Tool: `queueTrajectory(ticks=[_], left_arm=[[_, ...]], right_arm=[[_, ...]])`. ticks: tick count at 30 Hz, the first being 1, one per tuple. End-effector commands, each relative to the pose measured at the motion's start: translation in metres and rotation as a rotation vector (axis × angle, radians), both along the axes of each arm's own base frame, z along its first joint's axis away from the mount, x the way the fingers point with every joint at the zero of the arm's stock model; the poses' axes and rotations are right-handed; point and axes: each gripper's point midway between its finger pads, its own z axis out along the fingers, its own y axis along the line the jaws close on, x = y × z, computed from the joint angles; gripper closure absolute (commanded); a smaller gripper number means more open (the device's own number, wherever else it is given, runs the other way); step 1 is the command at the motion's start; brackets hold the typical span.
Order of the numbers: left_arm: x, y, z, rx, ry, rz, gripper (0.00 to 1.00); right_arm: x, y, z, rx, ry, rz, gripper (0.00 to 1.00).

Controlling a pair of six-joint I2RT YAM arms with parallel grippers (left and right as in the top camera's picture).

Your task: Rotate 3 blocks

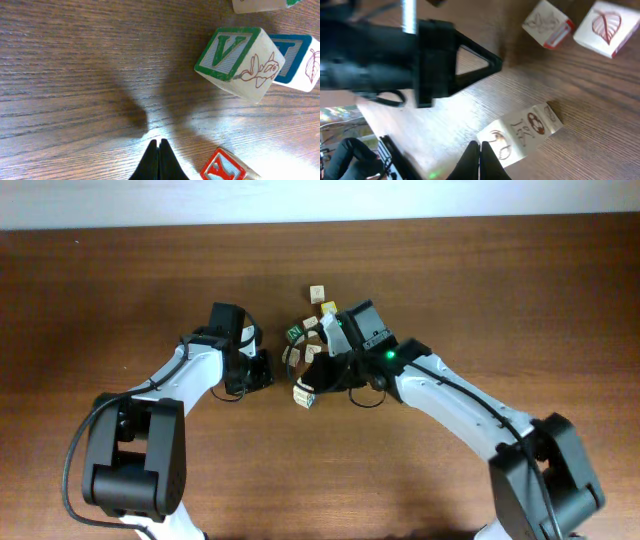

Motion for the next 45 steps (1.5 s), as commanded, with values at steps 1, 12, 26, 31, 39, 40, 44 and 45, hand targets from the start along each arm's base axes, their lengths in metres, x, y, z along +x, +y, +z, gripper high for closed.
queueTrajectory(ticks=[1,12,26,31,39,40,44,45], left_arm=[[0.009,0.003,0.004,0.023,-0.033,-0.013,1.00],[0.024,0.075,0.276,0.283,-0.628,-0.104,0.01],[0.019,0.078,0.287,0.299,-0.657,-0.092,0.01],[0.019,0.078,0.287,0.299,-0.657,-0.092,0.01],[0.019,0.078,0.287,0.299,-0.656,-0.092,0.01],[0.019,0.078,0.287,0.299,-0.657,-0.092,0.01],[0.019,0.078,0.287,0.299,-0.657,-0.092,0.01],[0.019,0.078,0.287,0.299,-0.657,-0.092,0.01]], right_arm=[[0.002,-0.002,0.039,0.038,-0.105,0.005,0.95],[-0.042,-0.214,0.154,-0.372,-0.414,-0.502,0.61],[-0.139,-0.284,0.236,-0.369,-0.791,-0.708,0.02],[-0.114,-0.263,0.209,-0.395,-1.080,-0.458,0.02],[-0.082,-0.276,0.063,-0.391,-1.206,-0.541,0.01],[-0.080,-0.281,0.051,-0.416,-1.182,-0.559,0.02],[-0.077,-0.303,0.044,-0.507,-1.155,-0.660,0.02],[-0.077,-0.303,0.044,-0.507,-1.160,-0.663,0.02]])
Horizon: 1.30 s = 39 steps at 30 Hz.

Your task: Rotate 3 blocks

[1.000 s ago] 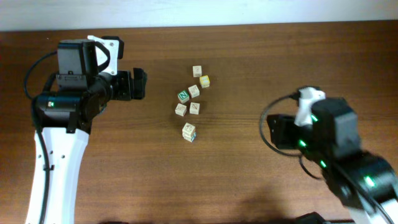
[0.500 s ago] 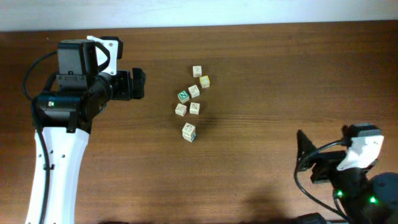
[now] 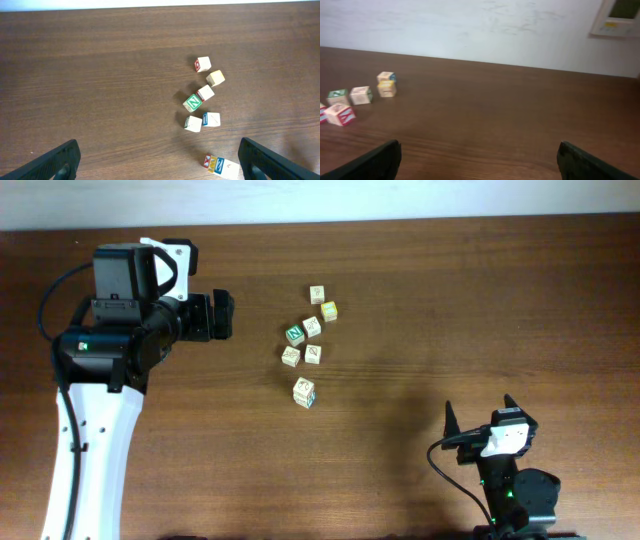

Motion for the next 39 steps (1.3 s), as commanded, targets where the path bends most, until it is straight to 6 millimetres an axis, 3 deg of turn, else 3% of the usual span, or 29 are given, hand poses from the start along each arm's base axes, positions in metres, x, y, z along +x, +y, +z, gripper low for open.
queueTrajectory(ticks=[1,15,17,20,23,27,30,33,39], left_arm=[[0.000,0.003,0.003,0.018,-0.013,-0.004,0.01],[-0.005,0.003,-0.001,0.020,0.016,-0.004,0.01],[-0.009,0.014,-0.004,0.076,0.024,0.024,0.01],[-0.014,0.013,-0.006,0.127,-0.063,-0.034,0.01],[-0.024,0.014,-0.025,0.126,-0.202,-0.029,0.01],[-0.060,0.012,-0.075,0.158,-0.398,-0.069,0.01],[-0.093,0.014,-0.092,0.247,-0.579,-0.109,0.01],[-0.117,0.018,-0.120,0.340,-0.651,-0.142,0.01],[-0.132,0.031,-0.135,0.429,-0.775,-0.085,0.01]], right_arm=[[0.002,-0.010,-0.001,-0.002,-0.020,-0.055,0.02],[0.004,-0.010,0.000,-0.002,-0.054,-0.055,0.02],[0.004,-0.010,0.000,-0.002,-0.054,-0.055,0.02],[0.004,-0.010,0.000,-0.002,-0.054,-0.055,0.02],[0.004,-0.010,0.000,-0.002,-0.054,-0.055,0.02],[0.004,-0.010,0.000,-0.002,-0.054,-0.055,0.02],[0.004,-0.010,0.000,-0.002,-0.054,-0.055,0.01],[0.004,-0.010,0.000,-0.002,-0.054,-0.055,0.02],[0.004,-0.010,0.000,-0.002,-0.053,-0.055,0.01]])
